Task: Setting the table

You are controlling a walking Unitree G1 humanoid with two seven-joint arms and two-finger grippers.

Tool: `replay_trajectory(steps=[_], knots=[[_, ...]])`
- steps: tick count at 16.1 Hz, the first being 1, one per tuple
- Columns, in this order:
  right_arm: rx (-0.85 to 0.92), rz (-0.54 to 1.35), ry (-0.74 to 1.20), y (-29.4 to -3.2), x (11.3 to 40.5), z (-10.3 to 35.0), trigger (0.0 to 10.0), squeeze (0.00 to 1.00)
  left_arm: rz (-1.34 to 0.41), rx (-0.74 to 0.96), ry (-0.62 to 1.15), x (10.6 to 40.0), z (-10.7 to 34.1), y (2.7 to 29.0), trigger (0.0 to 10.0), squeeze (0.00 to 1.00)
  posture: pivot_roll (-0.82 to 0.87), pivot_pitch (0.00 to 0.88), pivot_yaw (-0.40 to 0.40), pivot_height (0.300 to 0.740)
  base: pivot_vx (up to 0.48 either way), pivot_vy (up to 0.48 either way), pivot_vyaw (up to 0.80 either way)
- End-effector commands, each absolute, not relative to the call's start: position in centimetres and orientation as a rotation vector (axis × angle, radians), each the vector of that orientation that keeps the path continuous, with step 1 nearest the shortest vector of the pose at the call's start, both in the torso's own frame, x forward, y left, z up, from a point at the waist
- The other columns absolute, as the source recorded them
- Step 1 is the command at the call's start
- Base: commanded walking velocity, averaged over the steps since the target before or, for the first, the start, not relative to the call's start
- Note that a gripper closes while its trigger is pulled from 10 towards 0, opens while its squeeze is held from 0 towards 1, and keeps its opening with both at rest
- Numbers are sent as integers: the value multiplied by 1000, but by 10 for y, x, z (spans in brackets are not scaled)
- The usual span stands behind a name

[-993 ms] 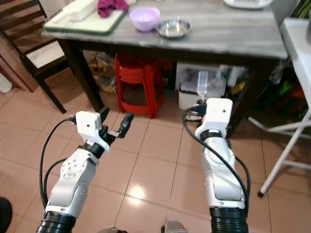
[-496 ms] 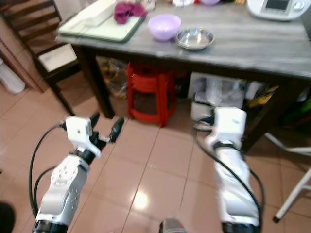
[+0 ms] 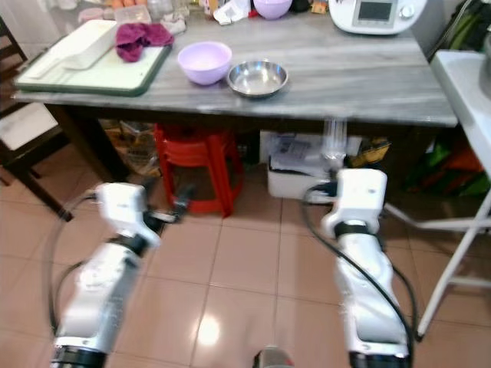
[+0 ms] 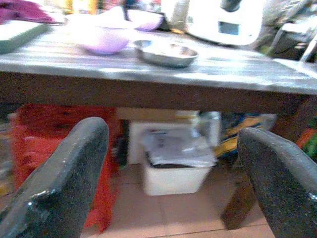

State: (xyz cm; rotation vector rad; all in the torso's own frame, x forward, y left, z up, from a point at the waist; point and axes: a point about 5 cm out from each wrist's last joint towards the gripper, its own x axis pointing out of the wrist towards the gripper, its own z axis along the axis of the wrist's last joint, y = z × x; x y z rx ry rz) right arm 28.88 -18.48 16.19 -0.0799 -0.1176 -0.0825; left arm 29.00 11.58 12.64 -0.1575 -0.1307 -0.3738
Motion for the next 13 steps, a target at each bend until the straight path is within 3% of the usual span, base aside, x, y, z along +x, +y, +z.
replay_trajectory(steps=[1, 8, 13], knots=[[-67, -52, -141, -175, 287, 165, 10000, 0, -341, -137, -127, 289, 125, 129, 10000, 0, -180, 155, 31, 740, 398, 0, 0], [-63, -44, -133, -173, 288, 164, 10000, 0, -346, -138, -124, 289, 126, 129, 10000, 0, -185, 161, 34, 740, 395, 0, -542], [-66, -27, -131, -168, 290, 163, 10000, 0, -348, -142, -117, 287, 124, 127, 10000, 0, -177, 158, 23, 740, 386, 0, 0]])
